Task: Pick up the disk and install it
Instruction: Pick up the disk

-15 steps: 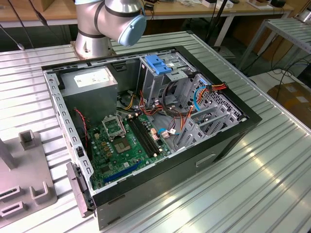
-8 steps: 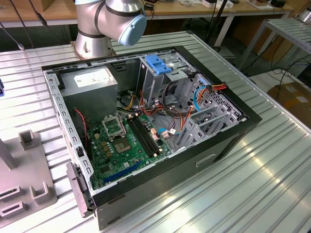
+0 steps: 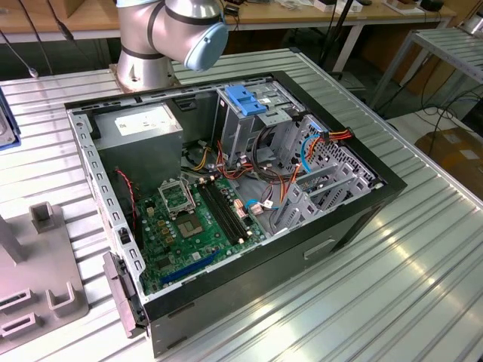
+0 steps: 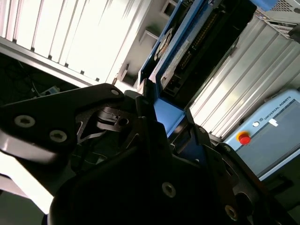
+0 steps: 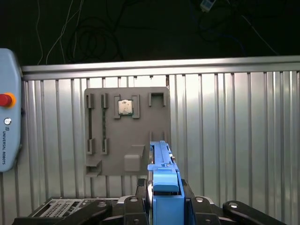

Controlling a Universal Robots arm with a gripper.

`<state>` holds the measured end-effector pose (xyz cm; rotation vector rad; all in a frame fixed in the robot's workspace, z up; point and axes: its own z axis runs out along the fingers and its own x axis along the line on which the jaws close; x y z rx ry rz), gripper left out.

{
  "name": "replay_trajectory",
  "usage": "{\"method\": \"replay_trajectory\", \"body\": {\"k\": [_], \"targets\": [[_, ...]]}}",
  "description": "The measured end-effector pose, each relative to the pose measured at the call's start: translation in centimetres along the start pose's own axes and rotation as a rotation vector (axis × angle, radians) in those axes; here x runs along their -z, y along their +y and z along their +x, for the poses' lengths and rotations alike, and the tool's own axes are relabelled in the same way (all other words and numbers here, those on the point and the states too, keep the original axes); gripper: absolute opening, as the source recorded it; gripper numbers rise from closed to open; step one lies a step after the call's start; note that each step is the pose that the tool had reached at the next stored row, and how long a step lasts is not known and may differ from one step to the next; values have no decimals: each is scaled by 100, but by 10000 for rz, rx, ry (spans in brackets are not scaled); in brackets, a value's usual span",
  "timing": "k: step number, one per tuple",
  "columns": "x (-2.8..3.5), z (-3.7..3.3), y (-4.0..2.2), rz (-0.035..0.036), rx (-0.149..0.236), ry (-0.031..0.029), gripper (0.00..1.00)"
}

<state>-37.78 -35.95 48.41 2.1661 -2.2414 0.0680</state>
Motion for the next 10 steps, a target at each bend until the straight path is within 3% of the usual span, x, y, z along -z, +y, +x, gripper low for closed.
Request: {"method": "replay_trajectory", "body": {"k": [6,10], "targets": [[31,0,-52,2,0,-1,37],[30,-5,-174,2,-1,-1,37]]}}
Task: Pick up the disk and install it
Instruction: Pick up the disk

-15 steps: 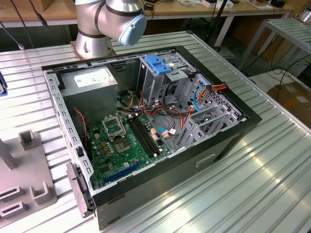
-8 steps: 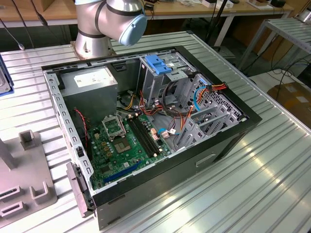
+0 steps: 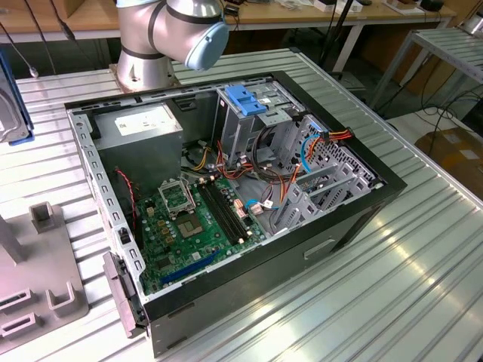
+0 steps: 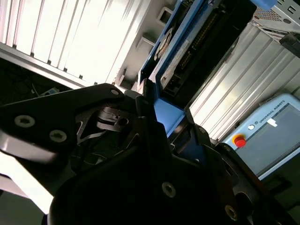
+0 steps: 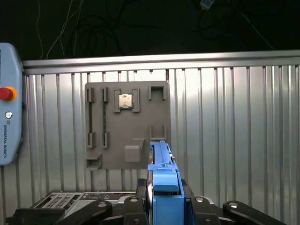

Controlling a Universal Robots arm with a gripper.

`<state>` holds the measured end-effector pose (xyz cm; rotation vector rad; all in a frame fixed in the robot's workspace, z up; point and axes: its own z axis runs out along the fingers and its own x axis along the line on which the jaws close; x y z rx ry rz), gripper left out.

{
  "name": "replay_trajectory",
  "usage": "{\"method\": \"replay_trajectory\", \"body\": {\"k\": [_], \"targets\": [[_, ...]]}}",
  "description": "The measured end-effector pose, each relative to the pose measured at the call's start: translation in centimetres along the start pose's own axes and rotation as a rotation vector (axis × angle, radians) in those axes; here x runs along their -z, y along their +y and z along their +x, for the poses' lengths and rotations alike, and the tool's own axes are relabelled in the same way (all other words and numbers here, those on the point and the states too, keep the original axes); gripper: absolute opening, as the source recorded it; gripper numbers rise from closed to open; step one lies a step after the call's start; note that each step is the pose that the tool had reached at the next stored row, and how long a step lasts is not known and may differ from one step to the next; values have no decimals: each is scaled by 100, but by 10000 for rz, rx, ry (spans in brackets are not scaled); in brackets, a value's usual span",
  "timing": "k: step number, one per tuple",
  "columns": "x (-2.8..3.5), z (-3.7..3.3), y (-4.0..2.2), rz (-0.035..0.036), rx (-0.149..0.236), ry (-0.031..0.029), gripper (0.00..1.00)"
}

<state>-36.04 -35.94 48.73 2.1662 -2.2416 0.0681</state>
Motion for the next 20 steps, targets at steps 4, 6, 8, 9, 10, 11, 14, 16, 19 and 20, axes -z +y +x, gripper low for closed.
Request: {"method": "replay_trajectory", "body": {"k": [4,6,8,9,10,11,14,16,19,20], "targets": [[-2,-5,-127,0,0,0,37],[-4,-9,-251,0,-1,0,37],[-4,-11,-333,0,0,0,37],[-5,-13,-384,-1,0,1,37],[-6,-15,-424,0,0,0,37],[-6,-17,-477,0,0,0,37],[-9,-22,-639,1,0,0,37],[-10,-26,-769,0,0,0,37],[-12,-30,-864,0,1,0,37],[-12,-31,-888,1,0,0,37]]}}
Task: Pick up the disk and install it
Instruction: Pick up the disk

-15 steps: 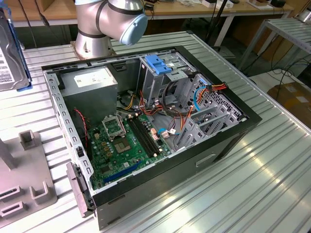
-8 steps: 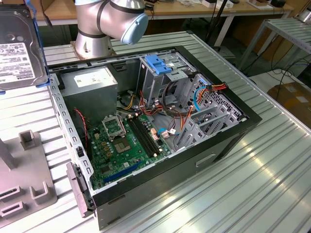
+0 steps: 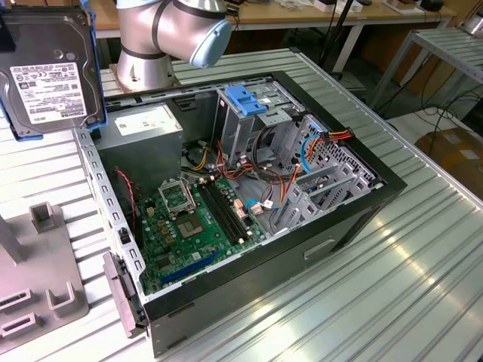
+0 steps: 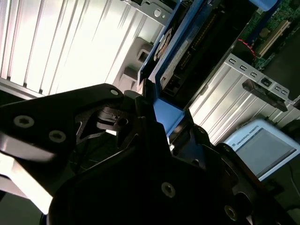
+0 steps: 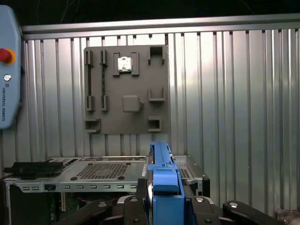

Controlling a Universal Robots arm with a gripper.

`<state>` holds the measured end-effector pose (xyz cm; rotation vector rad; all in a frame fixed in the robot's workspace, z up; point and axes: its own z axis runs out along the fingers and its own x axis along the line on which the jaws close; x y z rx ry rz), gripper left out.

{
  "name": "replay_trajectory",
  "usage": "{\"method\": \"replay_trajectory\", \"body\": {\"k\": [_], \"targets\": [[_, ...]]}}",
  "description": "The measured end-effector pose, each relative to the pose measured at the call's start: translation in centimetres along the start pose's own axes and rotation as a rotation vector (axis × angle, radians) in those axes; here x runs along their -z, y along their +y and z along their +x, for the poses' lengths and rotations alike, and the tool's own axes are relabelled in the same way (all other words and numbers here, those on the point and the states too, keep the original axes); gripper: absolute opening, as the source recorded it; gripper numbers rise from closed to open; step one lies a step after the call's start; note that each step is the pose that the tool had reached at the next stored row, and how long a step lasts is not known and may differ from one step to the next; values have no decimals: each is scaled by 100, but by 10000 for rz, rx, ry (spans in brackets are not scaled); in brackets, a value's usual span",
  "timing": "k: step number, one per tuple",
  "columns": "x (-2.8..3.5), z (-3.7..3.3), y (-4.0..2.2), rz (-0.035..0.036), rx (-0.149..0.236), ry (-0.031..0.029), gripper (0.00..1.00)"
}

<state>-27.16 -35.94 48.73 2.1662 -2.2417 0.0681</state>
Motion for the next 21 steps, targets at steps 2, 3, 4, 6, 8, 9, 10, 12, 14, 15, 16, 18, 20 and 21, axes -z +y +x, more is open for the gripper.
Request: {"method": "replay_trajectory", "body": {"k": [2,3,4,6,8,9,10,12,14,15,16,18,20,21], "targets": [[0,-2,-46,-1,0,0,37],[-1,-2,-66,0,0,0,37],[-1,-2,-71,-1,1,0,37],[-1,-2,-71,0,-2,0,37],[0,-3,-73,-1,0,1,37],[-1,-3,-74,-1,-1,1,37],[0,-3,-74,-1,0,1,37],[-1,-3,-91,0,2,0,37],[-1,-4,-122,0,0,0,37],[-1,-5,-132,-1,0,0,37],[-2,-5,-147,-1,0,0,37],[-2,-7,-193,-1,0,0,37],[-3,-7,-215,0,0,0,37],[-3,-8,-230,0,1,0,37]]}}
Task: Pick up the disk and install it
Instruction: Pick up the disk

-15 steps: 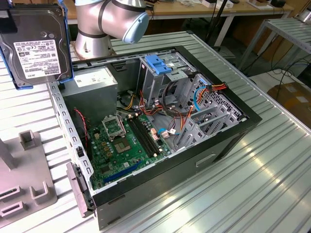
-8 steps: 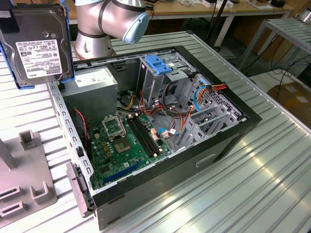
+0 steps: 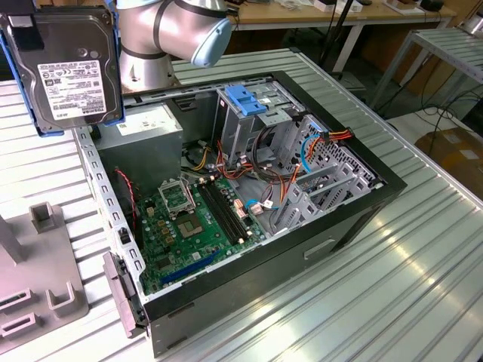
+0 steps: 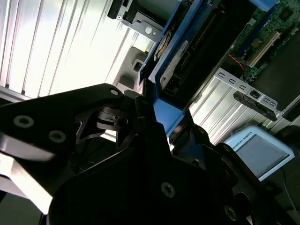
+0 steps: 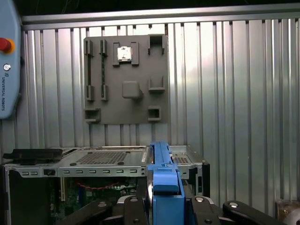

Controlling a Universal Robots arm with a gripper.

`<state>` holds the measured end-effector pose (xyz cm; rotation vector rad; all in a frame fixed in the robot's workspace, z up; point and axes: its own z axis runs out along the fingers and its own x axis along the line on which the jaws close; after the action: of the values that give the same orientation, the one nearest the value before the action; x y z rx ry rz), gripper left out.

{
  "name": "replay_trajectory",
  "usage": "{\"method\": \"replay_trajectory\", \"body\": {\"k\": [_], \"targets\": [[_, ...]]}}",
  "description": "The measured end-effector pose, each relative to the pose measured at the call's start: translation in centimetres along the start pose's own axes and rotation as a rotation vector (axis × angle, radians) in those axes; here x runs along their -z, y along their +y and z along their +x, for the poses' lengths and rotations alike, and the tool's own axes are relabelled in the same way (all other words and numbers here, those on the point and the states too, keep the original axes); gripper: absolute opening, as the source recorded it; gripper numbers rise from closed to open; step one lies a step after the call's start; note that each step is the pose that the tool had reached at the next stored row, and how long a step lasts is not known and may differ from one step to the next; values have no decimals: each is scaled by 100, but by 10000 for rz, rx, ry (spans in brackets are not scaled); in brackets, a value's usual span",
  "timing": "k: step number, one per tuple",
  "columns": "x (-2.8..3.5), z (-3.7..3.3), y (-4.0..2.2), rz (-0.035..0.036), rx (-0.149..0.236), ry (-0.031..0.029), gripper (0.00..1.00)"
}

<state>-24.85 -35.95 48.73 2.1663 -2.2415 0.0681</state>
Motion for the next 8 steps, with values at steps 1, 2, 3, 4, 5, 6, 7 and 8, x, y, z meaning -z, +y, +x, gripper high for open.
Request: {"method": "replay_trajectory", "body": {"k": [1,2,3,4,5,6,7,8], "targets": [[0,-1,-15,0,-1,0,37],[0,-1,-28,0,-1,0,37],[0,-1,-36,0,0,0,37],[0,-2,-44,-1,-1,0,37],[-1,-2,-52,0,-1,0,37],[-1,-2,-61,0,-1,0,37],[-1,-3,-69,-1,-1,0,37],[-1,-3,-77,0,-1,0,37]]}}
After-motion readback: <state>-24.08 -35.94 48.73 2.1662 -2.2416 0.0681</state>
